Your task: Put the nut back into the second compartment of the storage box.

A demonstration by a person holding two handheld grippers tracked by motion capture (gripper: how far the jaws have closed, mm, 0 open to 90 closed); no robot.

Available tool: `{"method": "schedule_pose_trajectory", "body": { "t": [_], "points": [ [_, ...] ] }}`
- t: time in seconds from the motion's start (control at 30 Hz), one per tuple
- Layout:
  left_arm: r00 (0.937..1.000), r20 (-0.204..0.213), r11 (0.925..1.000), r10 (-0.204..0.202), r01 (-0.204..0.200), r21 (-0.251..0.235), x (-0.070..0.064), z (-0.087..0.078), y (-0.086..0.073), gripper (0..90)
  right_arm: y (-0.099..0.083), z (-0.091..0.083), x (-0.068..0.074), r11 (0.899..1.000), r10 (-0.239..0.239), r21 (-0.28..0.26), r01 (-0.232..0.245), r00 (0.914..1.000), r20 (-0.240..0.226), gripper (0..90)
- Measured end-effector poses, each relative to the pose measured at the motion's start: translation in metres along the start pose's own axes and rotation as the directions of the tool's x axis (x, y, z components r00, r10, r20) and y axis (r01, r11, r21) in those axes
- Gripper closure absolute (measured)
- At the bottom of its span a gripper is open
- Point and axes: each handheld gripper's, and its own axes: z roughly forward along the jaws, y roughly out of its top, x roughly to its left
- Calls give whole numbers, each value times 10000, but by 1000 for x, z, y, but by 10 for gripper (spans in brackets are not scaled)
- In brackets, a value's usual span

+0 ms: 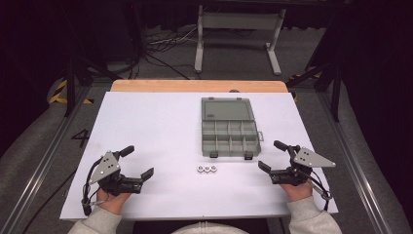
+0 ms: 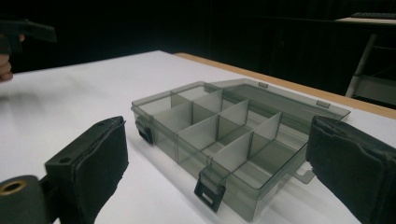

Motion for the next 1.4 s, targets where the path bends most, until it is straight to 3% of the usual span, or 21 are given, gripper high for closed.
{"method": "schedule_pose_trajectory", "body": {
  "t": [0.13,0.57,0.73,0.77,1.03,1.07,1.4],
  "points": [
    [9993,194,9995,-318,318,13,2,0,-1,4,0,1,-2,10000,-93,-18,93,9997,219,46],
    [9990,374,9997,-237,238,-22,0,2,-1,11,7,0,0,9999,-143,-80,145,9996,230,35],
    [9991,389,9999,-168,168,2,-1,3,0,16,16,9,6,9992,125,-370,-128,9999,-96,30],
    [9991,407,9999,-139,138,33,-1,2,0,16,23,18,14,9996,-128,-238,120,9994,-327,30],
    [9989,417,9997,-220,218,62,1,2,-1,8,40,48,29,9993,-323,-238,298,9928,-1157,30],
    [9994,238,9997,-238,236,76,0,2,-1,1,43,52,32,9992,-347,-249,318,9913,-1272,31],
    [9996,276,9999,-27,31,-125,-1,2,0,1,60,77,42,9983,-590,-137,574,9783,-1987,31]
  ]
}}
